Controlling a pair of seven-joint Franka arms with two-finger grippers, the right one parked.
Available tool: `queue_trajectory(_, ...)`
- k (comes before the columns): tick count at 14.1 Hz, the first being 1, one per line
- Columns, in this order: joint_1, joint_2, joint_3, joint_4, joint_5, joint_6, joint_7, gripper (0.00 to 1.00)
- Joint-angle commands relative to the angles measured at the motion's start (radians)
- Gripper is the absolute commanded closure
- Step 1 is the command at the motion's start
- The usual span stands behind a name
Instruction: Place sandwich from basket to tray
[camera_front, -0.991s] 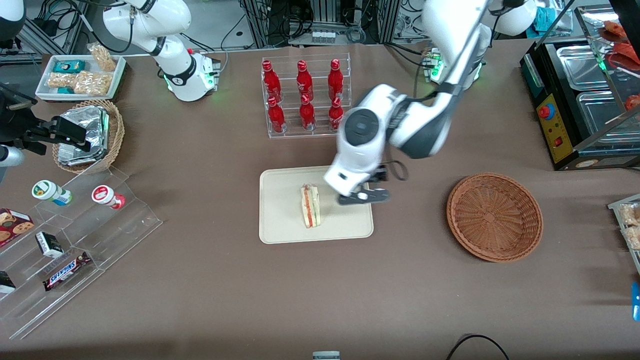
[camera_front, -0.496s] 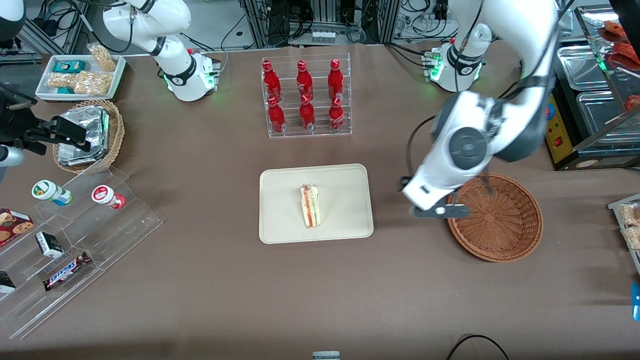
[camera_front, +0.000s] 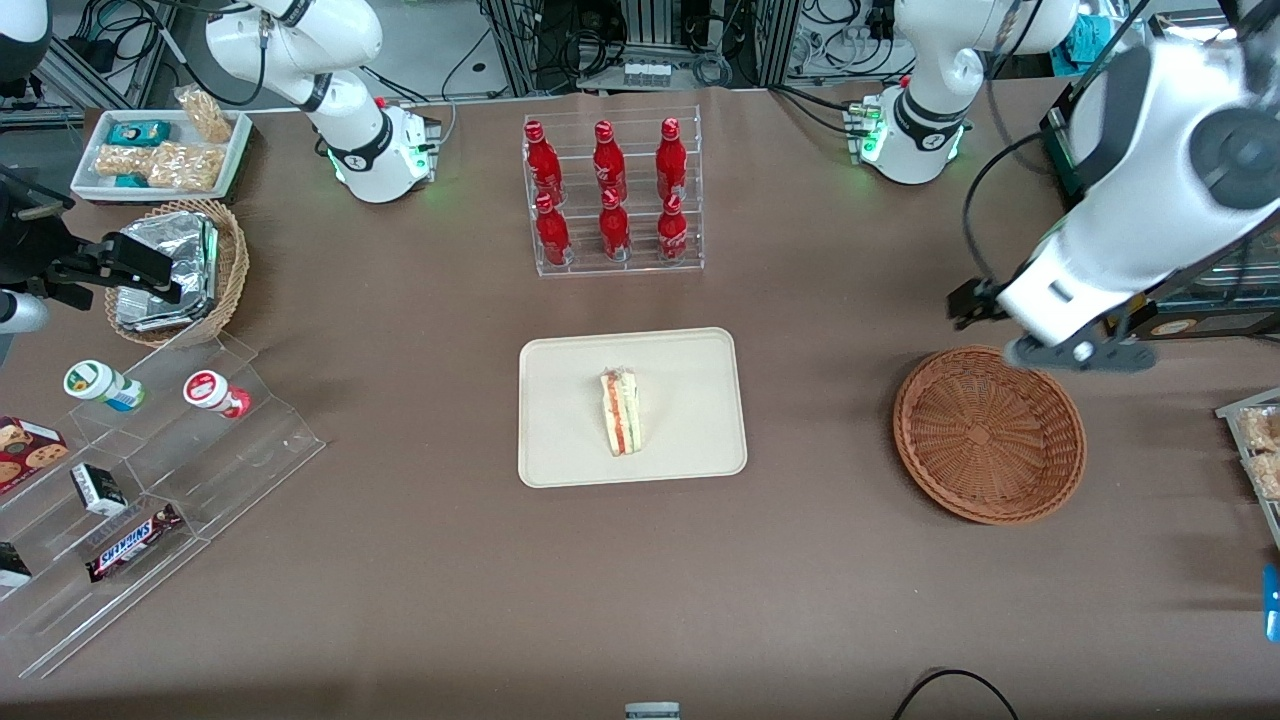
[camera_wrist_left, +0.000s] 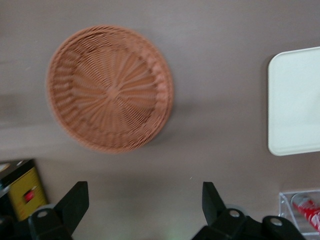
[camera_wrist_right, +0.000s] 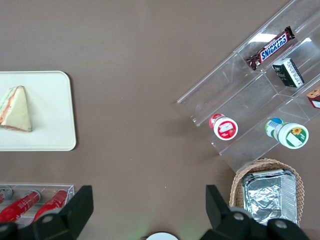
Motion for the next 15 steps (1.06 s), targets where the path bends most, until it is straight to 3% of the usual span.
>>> queue_trajectory(1, 0.141, -0.064, -0.116, -0.033, 0.021, -0.02, 0.009, 0.0)
queue_trajectory(6, 0.183, -0.071, -0.152, 0.005, 0.013, -0.02, 0.009, 0.0)
queue_trajectory(15, 0.183, -0.082, -0.043, 0.042, -0.062, -0.048, 0.104, 0.0)
